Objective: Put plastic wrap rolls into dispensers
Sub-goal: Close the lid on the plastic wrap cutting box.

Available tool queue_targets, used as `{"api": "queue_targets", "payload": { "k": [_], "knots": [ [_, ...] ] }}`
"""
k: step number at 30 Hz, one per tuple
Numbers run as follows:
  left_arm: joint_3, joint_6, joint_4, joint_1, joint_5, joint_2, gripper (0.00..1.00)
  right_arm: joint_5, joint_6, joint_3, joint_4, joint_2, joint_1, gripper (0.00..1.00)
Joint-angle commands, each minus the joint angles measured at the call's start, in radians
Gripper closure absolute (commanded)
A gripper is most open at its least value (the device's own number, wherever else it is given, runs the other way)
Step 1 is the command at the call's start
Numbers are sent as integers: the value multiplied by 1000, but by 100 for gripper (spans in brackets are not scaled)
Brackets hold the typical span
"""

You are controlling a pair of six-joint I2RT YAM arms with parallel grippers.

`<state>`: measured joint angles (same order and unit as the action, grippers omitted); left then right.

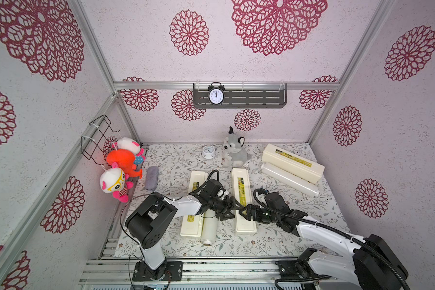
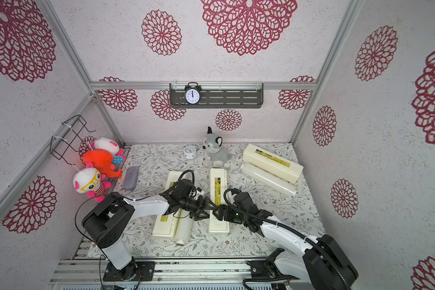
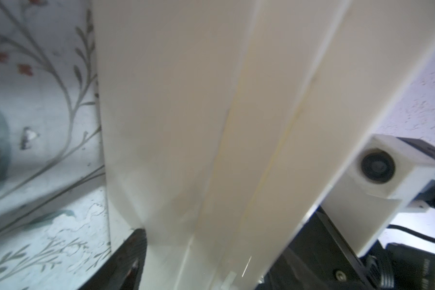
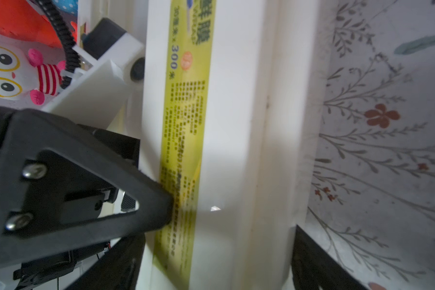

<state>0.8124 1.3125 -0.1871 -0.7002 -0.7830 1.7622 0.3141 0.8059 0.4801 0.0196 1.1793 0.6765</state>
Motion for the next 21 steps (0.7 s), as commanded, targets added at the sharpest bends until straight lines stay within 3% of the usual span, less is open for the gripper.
{"api": "queue_targets", "payload": {
  "k": [1,6,10,12,14,16,21],
  "knots": [
    [-46,134,-257,-88,-210,-1,28,44,26,-7,8,82,57,13],
    [-53,77,-125,-91,-266,-81,26,34,12,-1,-20,77,57,13],
    [-50,82,-120,-91,-284,-86,24,32,13,0,-14,81,58,13],
    [-35,84,-103,-90,-295,-84,19,33,12,4,-19,79,60,13],
    [1,44,-16,-86,-296,-96,14,29,12,7,-23,74,60,13],
    [72,-88,191,-84,-265,-107,10,23,13,9,-33,59,60,12],
    [140,-177,391,-83,-215,-86,13,2,8,12,-82,-16,60,5]
  ]
}}
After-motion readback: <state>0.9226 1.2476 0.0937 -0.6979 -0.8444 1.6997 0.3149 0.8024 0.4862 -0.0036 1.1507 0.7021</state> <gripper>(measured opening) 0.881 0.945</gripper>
